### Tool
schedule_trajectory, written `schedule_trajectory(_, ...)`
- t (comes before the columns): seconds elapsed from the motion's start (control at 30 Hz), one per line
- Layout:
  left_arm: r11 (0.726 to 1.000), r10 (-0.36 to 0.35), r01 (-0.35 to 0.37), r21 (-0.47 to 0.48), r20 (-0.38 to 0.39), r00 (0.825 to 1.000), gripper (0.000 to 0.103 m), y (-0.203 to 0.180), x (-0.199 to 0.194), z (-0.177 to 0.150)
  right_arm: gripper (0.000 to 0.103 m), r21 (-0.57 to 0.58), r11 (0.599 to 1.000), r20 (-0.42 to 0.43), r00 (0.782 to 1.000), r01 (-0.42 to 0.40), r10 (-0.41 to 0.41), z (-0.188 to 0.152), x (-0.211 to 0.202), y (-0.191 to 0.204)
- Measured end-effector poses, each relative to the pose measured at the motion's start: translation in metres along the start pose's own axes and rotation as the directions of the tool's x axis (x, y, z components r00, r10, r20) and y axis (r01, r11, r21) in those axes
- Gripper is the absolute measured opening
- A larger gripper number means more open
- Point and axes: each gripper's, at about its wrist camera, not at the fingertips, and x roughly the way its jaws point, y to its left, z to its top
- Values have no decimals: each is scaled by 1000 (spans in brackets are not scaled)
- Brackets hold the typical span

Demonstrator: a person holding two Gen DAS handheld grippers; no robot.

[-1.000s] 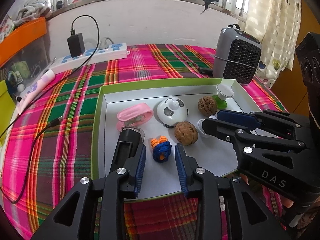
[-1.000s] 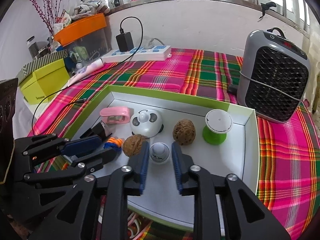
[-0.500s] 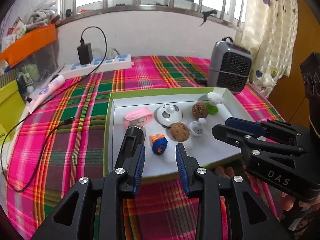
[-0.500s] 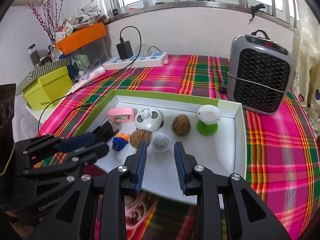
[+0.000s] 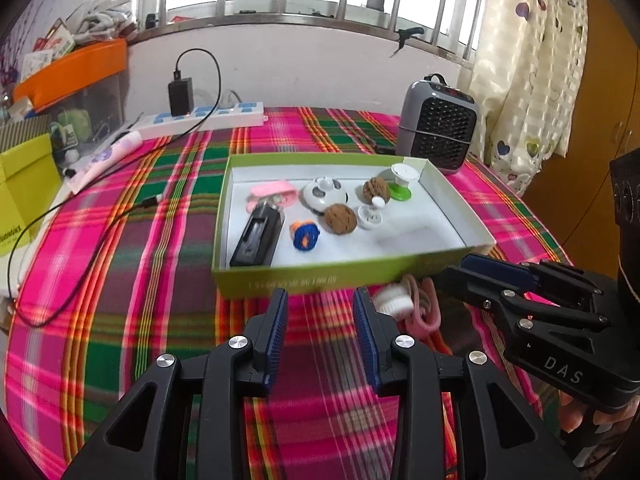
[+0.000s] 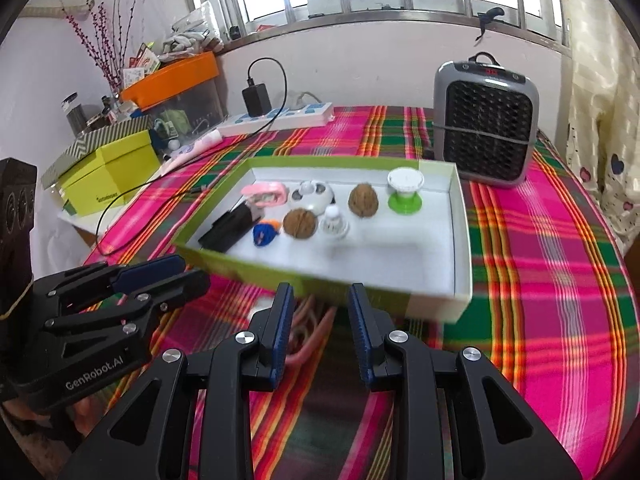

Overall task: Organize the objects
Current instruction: 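Withdraw both grippers from the box toward the pink clip and white roll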

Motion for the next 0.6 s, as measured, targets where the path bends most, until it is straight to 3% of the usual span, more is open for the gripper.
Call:
schedule_trajectory(0.1, 1000, -4, 4, -17, 0, 1000, 36, 3, -5, -8, 32, 10, 1000, -9, 1000, -16, 16, -7, 0, 5)
schedule_trajectory(0.2, 999, 4, -4, -33, -6, 1000, 37, 7, -7, -14, 45, 7, 1000, -23, 999, -25, 25, -13, 2, 9)
schedule_trajectory(0.6, 999, -7, 6, -53, -20, 1000, 37, 13, -8, -25, 45, -6, 1000, -67, 997, 22, -22, -19, 15, 14)
